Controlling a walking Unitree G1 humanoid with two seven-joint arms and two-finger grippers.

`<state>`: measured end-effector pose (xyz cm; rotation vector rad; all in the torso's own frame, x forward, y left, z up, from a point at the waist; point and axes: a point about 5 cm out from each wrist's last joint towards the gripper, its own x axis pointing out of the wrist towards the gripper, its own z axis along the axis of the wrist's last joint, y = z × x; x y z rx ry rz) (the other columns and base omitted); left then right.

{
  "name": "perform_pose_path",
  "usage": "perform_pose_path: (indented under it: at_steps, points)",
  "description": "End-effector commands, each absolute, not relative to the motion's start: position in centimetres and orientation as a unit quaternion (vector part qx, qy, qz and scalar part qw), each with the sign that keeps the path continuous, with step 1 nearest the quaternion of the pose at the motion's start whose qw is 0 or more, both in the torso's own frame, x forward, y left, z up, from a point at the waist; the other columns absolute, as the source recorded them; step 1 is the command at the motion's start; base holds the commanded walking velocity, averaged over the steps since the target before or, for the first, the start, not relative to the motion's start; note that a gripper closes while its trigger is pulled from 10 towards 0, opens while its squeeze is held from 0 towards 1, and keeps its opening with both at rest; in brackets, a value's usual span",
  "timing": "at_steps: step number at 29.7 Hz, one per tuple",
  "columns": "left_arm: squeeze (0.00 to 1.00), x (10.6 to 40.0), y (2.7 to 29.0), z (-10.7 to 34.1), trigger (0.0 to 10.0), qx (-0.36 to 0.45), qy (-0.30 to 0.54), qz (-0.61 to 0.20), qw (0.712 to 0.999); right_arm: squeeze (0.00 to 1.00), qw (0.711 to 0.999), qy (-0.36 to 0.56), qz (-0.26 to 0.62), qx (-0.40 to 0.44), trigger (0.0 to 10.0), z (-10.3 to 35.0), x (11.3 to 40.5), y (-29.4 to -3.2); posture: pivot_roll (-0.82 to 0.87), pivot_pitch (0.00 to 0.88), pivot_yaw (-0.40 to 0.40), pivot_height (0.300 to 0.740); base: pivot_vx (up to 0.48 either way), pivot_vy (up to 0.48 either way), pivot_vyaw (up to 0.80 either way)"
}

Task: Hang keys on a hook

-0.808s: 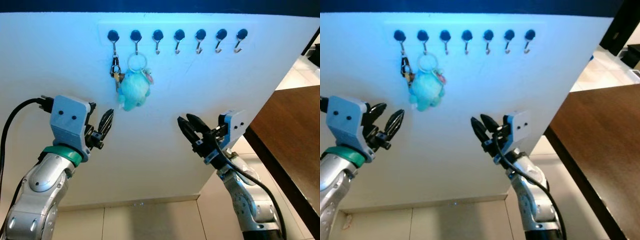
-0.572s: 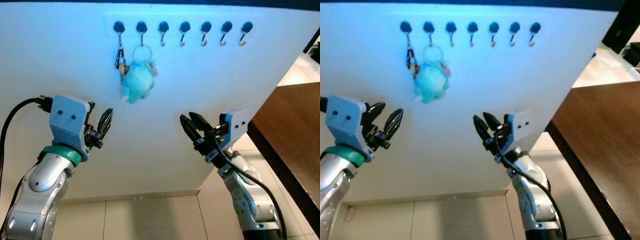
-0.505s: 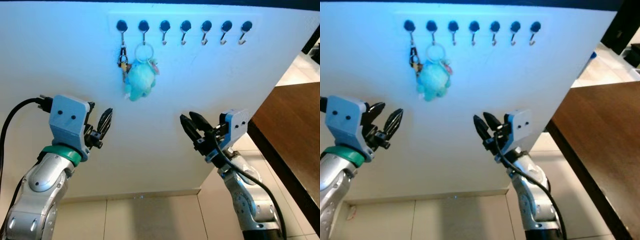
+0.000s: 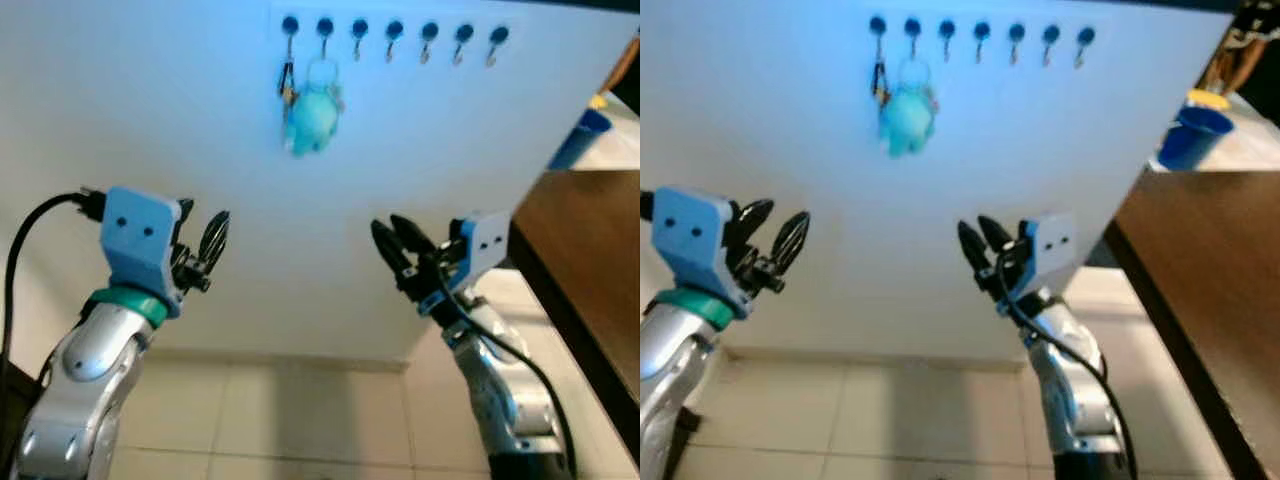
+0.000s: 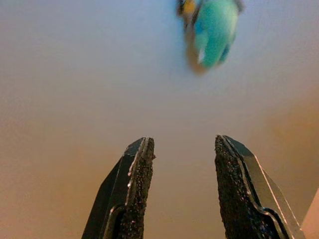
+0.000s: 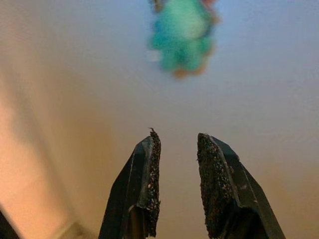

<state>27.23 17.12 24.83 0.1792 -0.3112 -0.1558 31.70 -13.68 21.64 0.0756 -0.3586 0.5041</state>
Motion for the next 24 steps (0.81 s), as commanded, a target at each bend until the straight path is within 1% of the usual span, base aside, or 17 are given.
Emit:
perform_pose_path:
  at_steps: [1,8,9,18,24]
  points:
    - [0.00,27.17,17.24,24.78,10.0,0.090,-0.154,-0.077,0.981,0.00,0.953,-0.169,0.249,0.040,10.0,21.28,31.77,-13.55,0.06,0.120,0.058,0.740,-0.352,0.000,0.00]
    - [0.00,27.22,17.27,24.71,10.0,0.089,-0.153,-0.077,0.981,0.00,0.953,-0.168,0.247,0.042,10.0,21.23,31.84,-13.56,0.06,0.116,0.059,0.740,-0.354,0.000,0.00]
    - [0.00,27.25,17.30,24.67,10.0,0.089,-0.152,-0.076,0.981,0.00,0.953,-0.169,0.247,0.043,10.0,21.25,31.87,-13.57,0.06,0.116,0.059,0.740,-0.352,0.000,-0.48]
    - [0.00,27.59,17.41,24.55,10.0,0.081,-0.144,-0.076,0.983,0.00,0.953,-0.172,0.243,0.052,10.0,21.43,31.97,-13.81,0.06,0.111,0.059,0.740,-0.332,0.000,-0.79]
    - [0.00,27.69,17.41,24.41,10.0,0.082,-0.136,-0.075,0.985,0.00,0.954,-0.171,0.242,0.055,10.0,21.42,32.05,-13.80,0.06,0.108,0.059,0.740,0.000,0.000,-0.80]
